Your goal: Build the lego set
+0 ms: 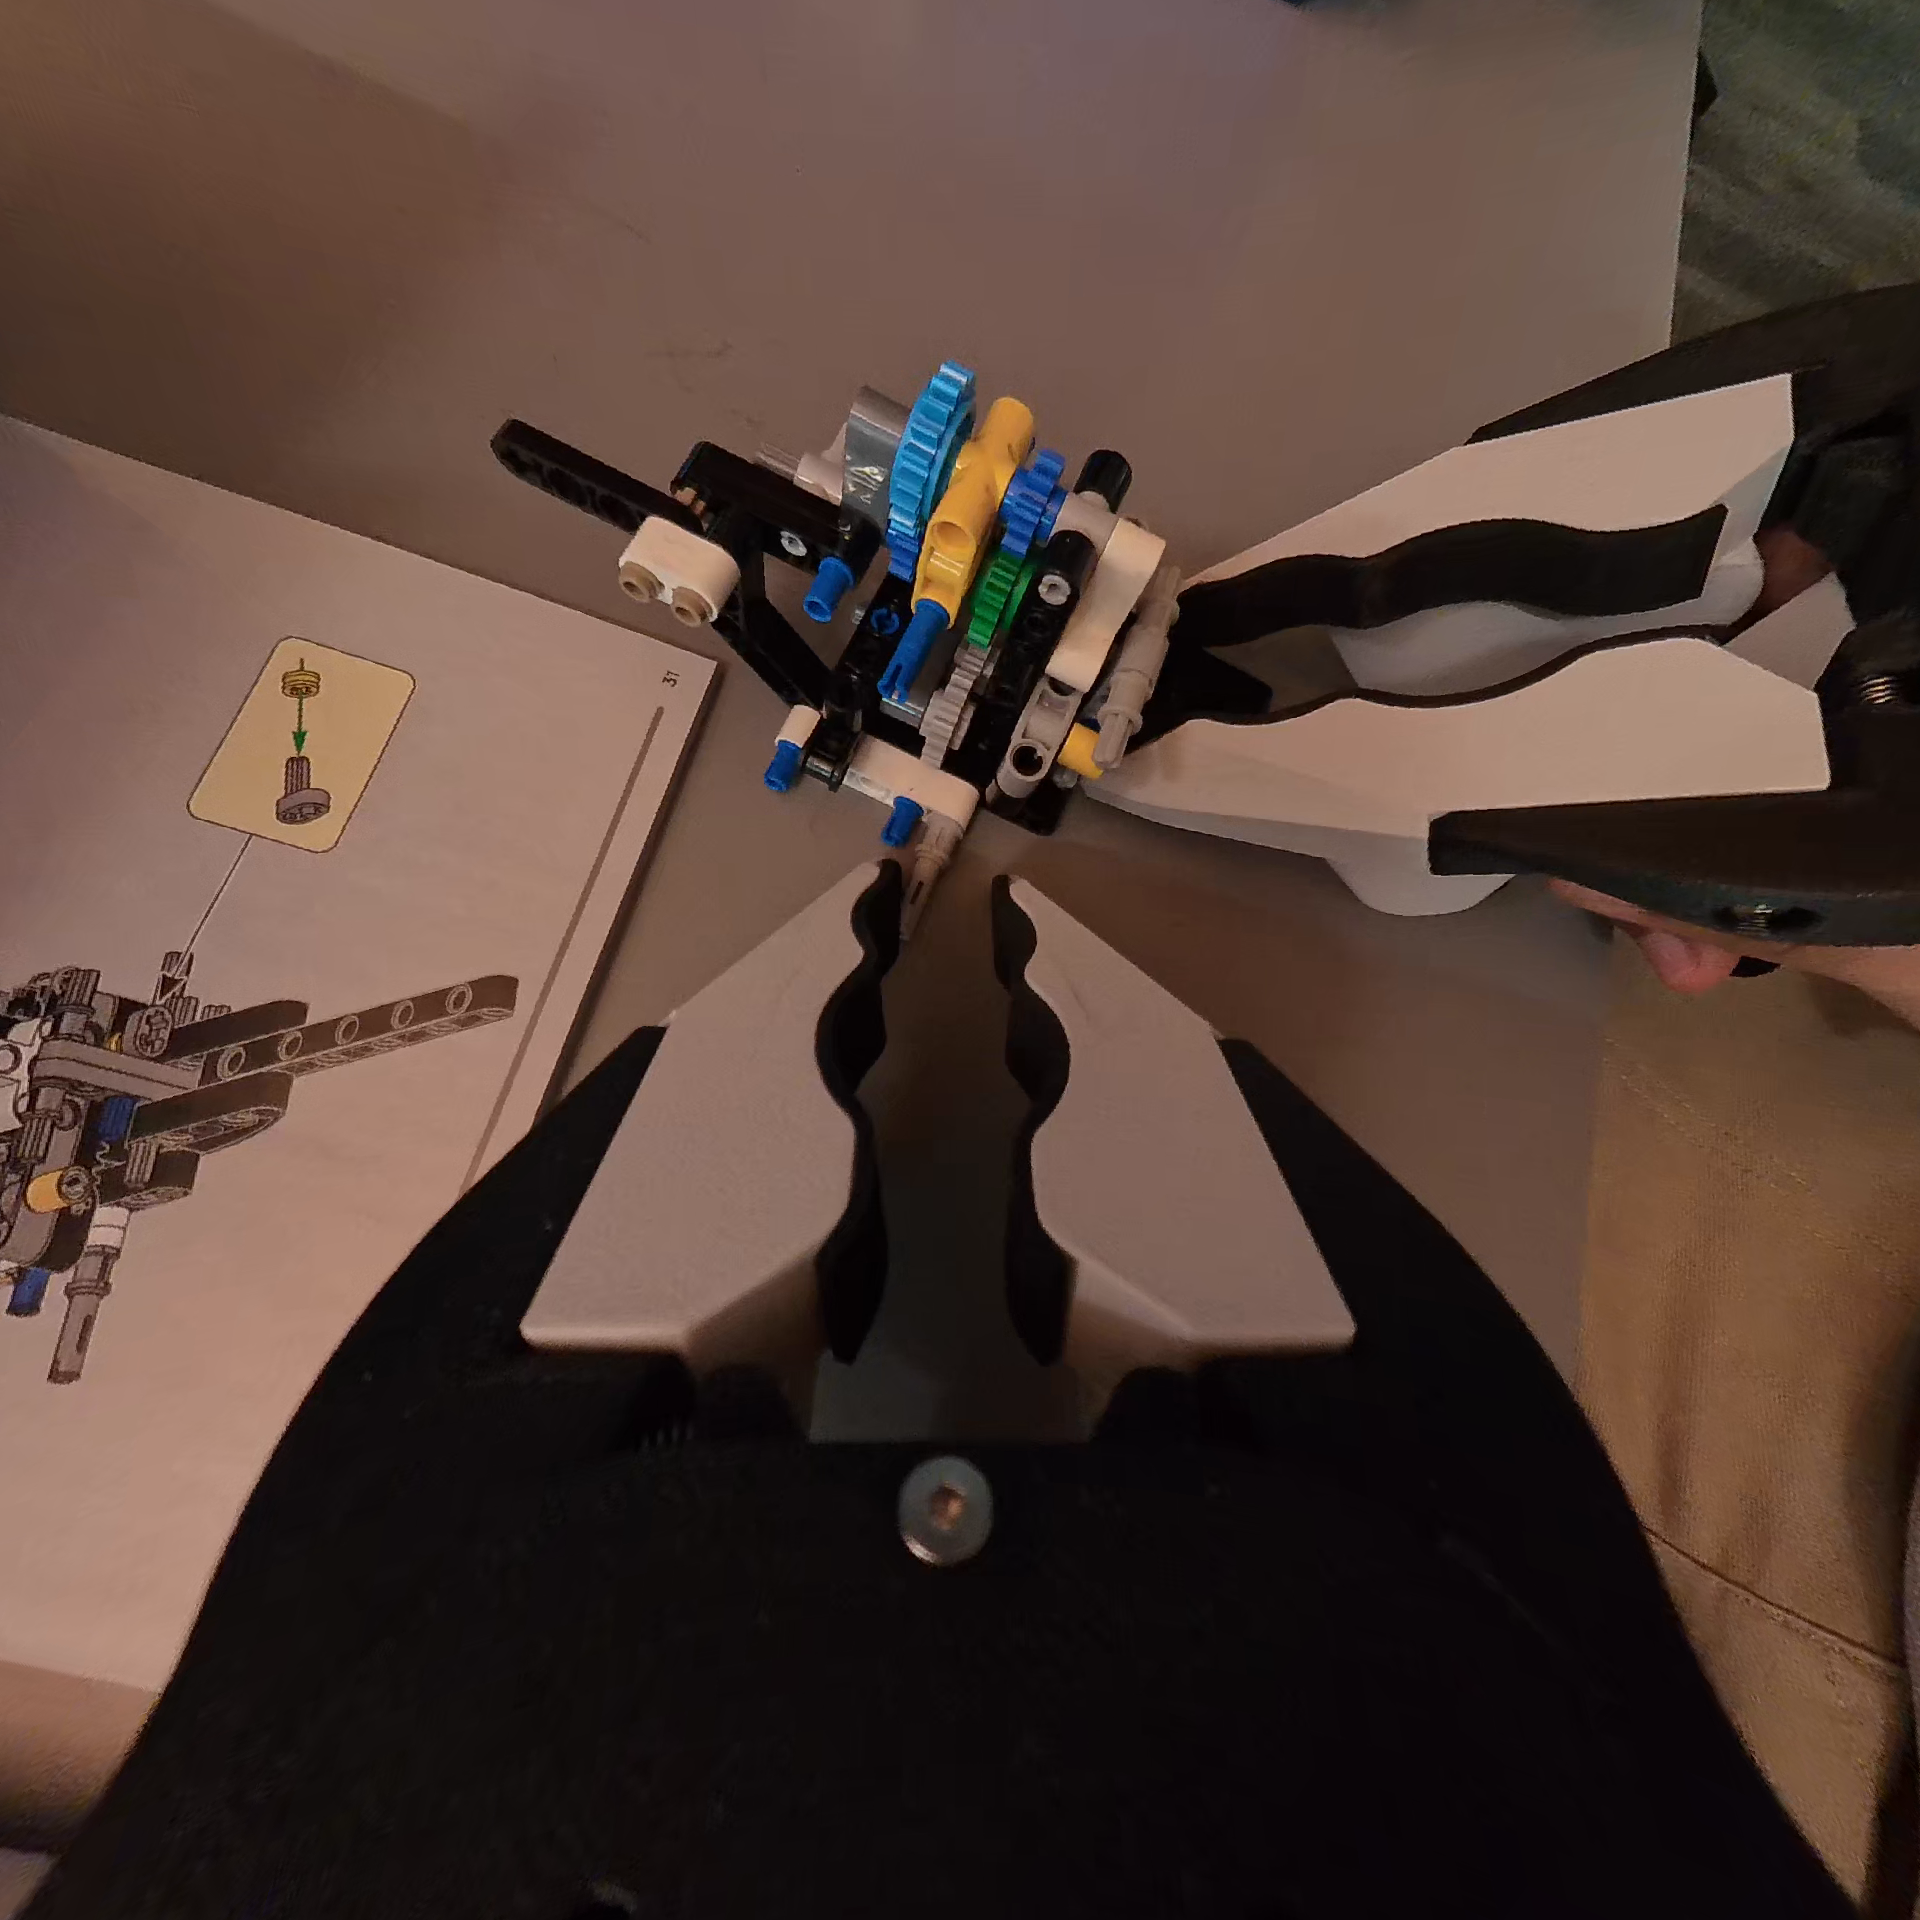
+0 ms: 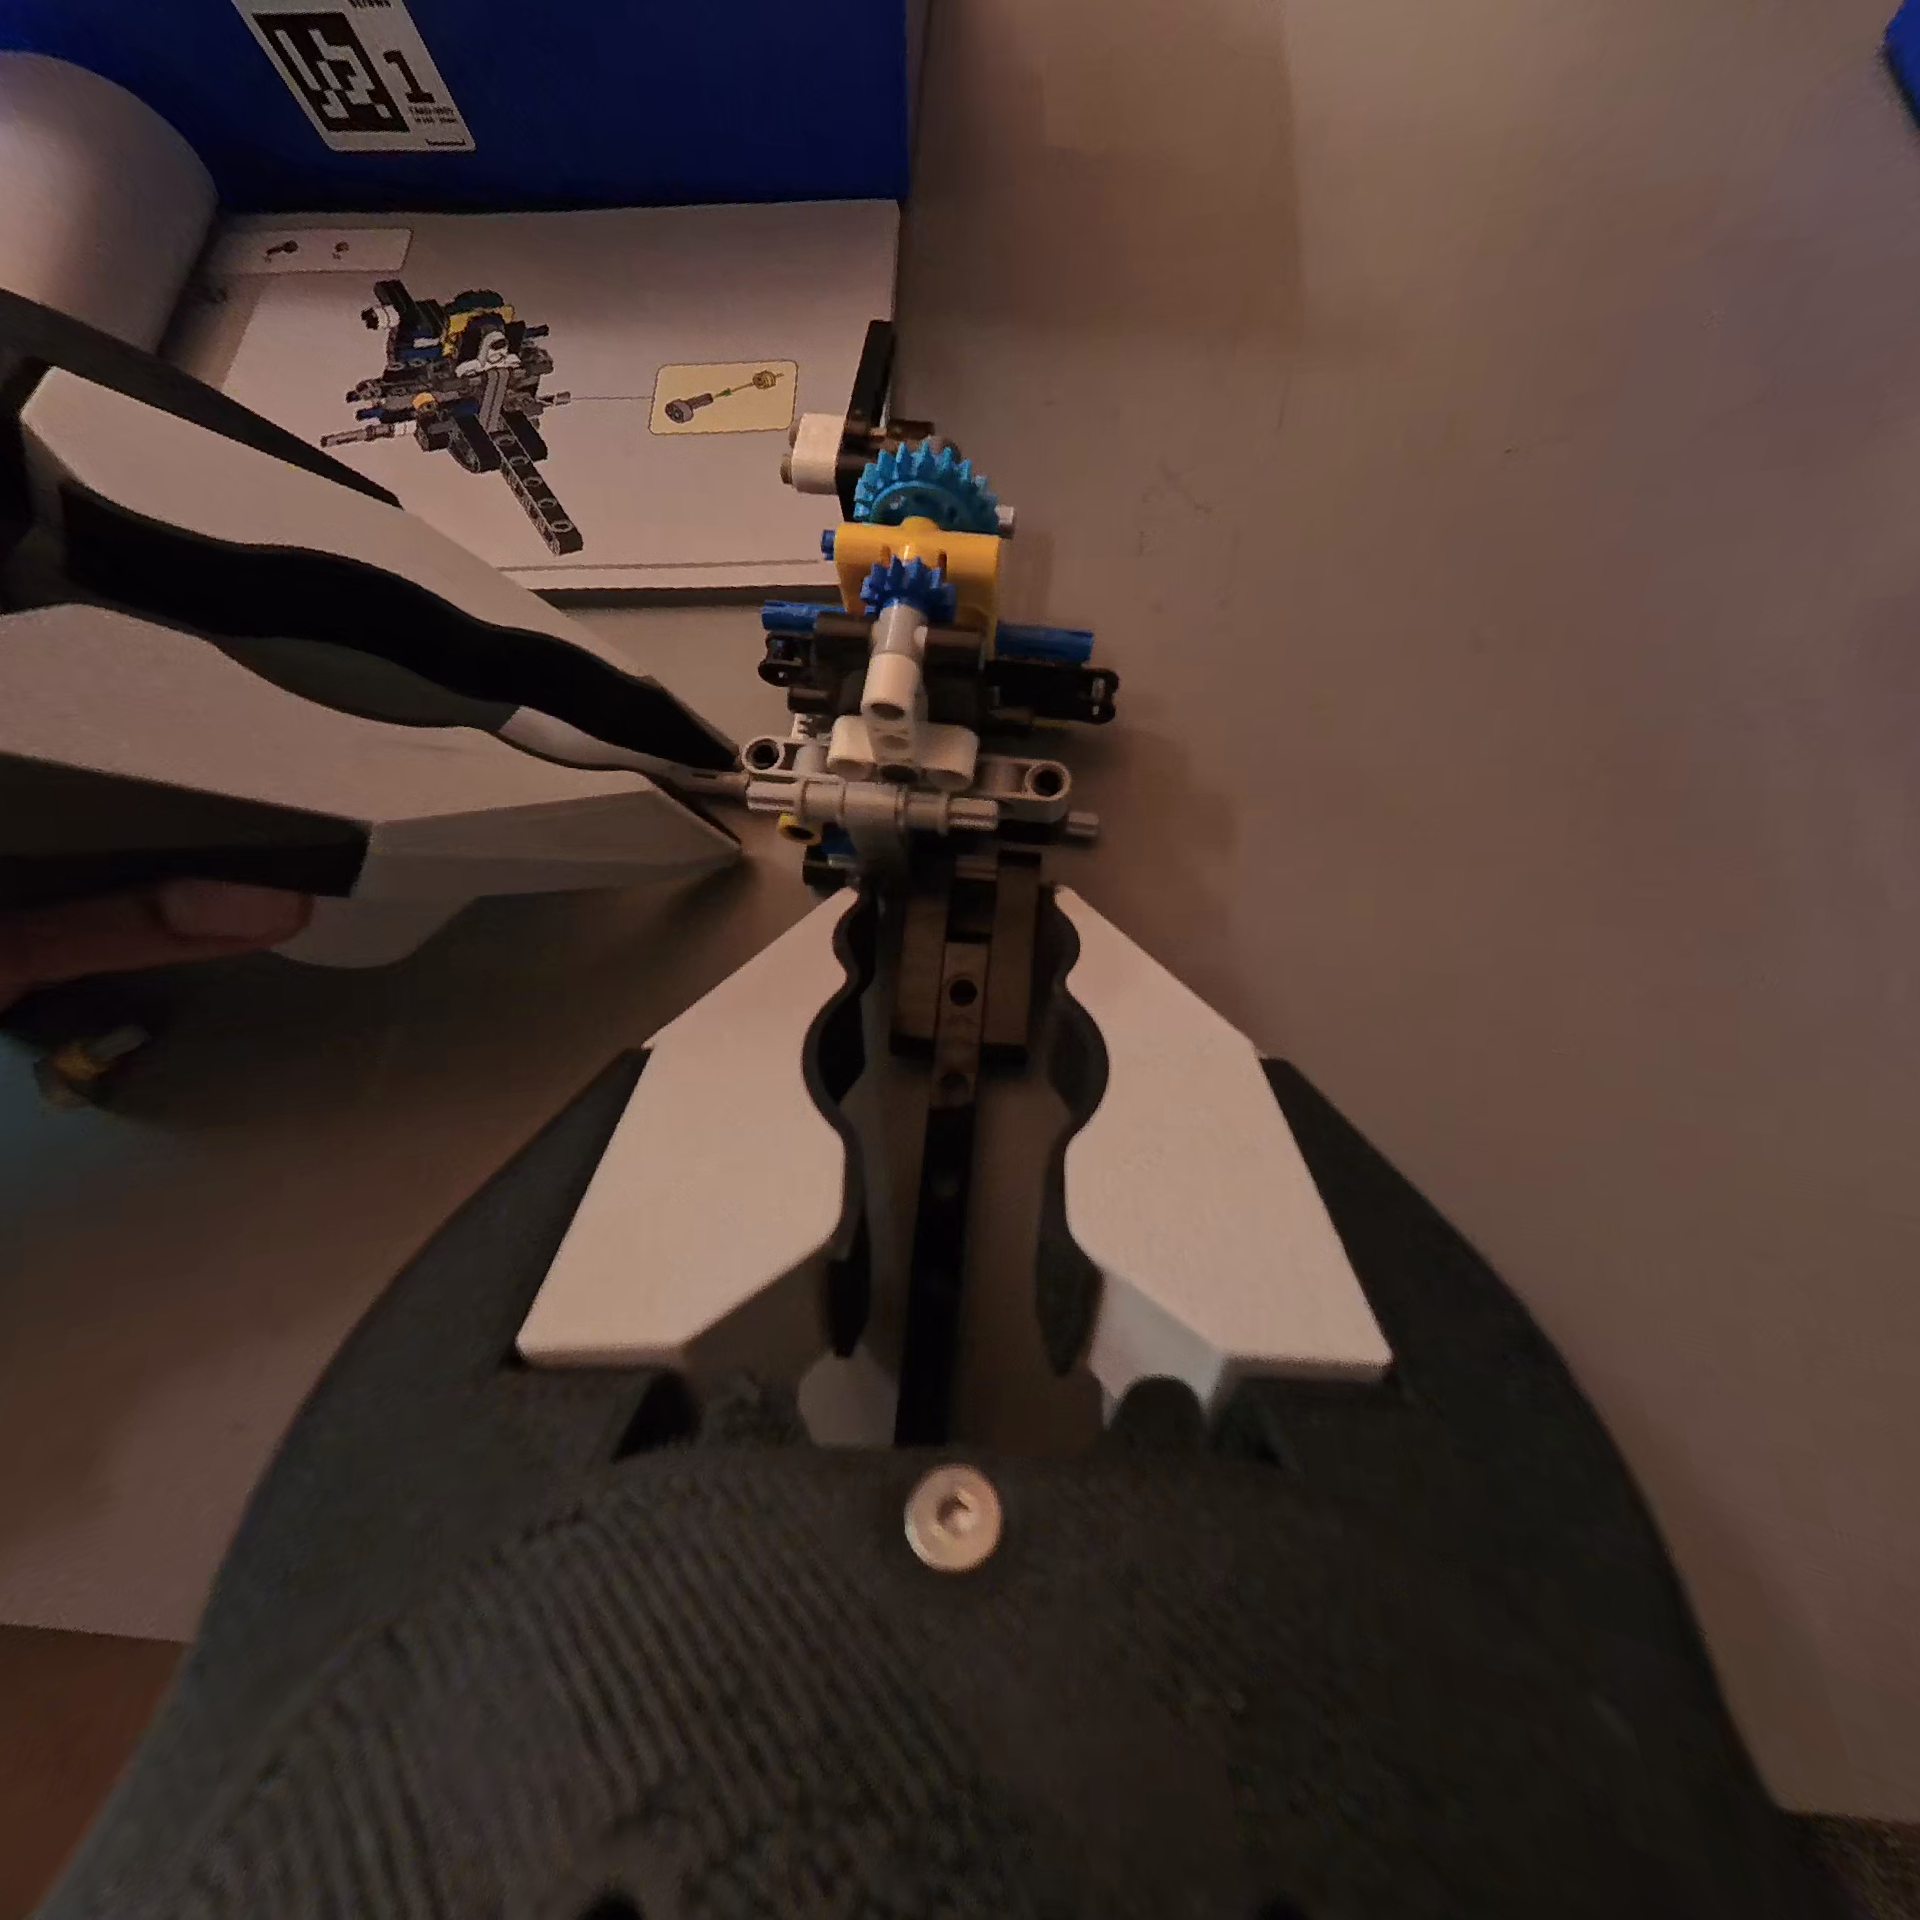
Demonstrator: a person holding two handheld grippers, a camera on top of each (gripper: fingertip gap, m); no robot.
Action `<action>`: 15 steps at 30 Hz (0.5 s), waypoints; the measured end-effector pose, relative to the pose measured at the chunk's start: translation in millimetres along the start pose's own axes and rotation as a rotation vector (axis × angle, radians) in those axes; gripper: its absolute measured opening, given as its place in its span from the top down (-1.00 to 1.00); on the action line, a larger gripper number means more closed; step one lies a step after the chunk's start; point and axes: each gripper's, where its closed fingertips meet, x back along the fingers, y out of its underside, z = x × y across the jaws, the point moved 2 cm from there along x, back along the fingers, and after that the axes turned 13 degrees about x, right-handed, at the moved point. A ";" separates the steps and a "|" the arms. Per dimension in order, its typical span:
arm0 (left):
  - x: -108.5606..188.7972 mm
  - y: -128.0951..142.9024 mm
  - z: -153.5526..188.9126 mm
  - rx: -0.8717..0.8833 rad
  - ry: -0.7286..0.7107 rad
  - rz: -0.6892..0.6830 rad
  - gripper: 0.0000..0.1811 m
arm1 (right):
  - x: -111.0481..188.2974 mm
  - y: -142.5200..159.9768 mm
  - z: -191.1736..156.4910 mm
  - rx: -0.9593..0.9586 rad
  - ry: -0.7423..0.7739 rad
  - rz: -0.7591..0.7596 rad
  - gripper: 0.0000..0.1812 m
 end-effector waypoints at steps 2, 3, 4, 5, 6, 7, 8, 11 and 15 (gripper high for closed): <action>-0.1 0.0 0.0 0.002 0.001 0.000 0.84 | -0.2 -0.1 0.1 -0.002 -0.004 0.004 0.67; -0.1 -0.1 0.0 0.002 0.002 0.000 0.84 | -0.3 -0.2 0.1 -0.003 -0.007 0.005 0.67; -0.1 -0.1 0.0 0.002 0.002 0.000 0.84 | -0.3 -0.2 0.2 -0.005 -0.008 0.006 0.67; -0.1 -0.1 0.0 0.002 0.002 0.000 0.84 | -0.3 -0.2 0.4 -0.006 -0.008 0.007 0.67; -0.1 -0.1 0.0 0.002 0.002 0.000 0.84 | -0.4 -0.2 0.5 -0.007 -0.007 0.009 0.67; -0.1 -0.1 0.0 0.003 0.002 0.000 0.84 | -0.5 -0.2 0.5 -0.005 -0.005 0.009 0.67; -0.2 0.0 0.0 0.003 0.002 -0.001 0.84 | -0.5 -0.3 0.6 -0.005 -0.004 0.009 0.67; -0.2 -0.1 0.1 0.004 0.004 -0.001 0.84 | -0.6 -0.2 1.4 -0.010 0.003 0.009 0.68; -0.3 -0.1 0.0 0.005 0.004 -0.001 0.84 | -1.0 -0.5 1.6 -0.014 -0.004 0.018 0.68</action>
